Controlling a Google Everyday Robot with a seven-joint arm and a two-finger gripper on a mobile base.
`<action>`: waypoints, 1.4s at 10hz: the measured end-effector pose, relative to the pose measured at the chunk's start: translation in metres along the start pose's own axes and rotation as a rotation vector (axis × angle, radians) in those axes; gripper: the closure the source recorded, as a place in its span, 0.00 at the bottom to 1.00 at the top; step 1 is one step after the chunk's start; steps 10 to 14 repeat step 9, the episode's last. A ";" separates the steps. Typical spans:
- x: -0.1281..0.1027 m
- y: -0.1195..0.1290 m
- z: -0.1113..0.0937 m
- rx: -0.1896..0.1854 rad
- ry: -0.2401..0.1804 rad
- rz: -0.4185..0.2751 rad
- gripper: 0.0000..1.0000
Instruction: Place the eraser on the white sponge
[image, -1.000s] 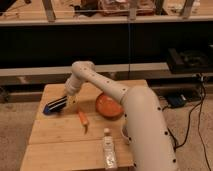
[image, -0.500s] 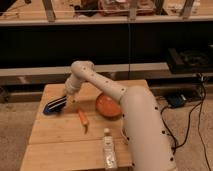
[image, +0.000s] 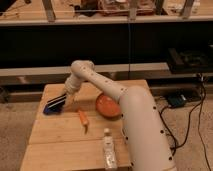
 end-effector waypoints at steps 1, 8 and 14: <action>-0.001 -0.001 0.001 -0.001 -0.001 -0.003 0.48; -0.004 -0.008 0.006 -0.006 -0.003 -0.009 0.28; -0.005 -0.010 0.008 -0.008 -0.003 -0.013 0.27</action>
